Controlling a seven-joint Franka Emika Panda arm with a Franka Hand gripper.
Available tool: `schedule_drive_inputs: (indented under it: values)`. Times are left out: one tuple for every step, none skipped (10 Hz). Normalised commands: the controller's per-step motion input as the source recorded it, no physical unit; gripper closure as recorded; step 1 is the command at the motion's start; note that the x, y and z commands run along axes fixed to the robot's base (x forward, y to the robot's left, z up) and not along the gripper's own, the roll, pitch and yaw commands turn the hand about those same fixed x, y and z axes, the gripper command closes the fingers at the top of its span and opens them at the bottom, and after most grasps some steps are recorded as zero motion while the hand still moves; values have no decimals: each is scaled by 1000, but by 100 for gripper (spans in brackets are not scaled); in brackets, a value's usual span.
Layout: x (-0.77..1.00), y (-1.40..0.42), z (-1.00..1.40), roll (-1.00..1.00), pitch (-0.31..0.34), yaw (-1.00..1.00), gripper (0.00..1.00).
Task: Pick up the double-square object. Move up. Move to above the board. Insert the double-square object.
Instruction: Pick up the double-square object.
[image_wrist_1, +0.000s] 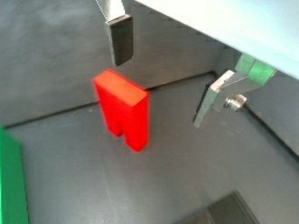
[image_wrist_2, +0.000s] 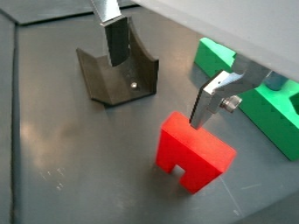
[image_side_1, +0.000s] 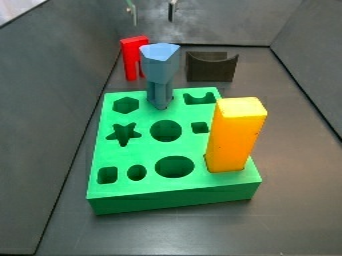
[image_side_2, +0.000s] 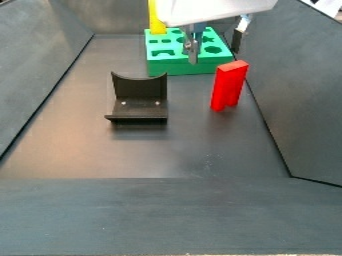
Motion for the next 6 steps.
schedule_drive_inputs:
  values:
    - [0,0,0,0,-11,0,0]
    - [-623,-109,-306,29,-89,0,0]
    - [-751,-306,-411,76,-107,117,0]
    - [-743,-477,-460,157,-160,174,0]
    - [-689,-391,-249,181,-229,180,0]
    - [0,0,-37,0,-3,0,0]
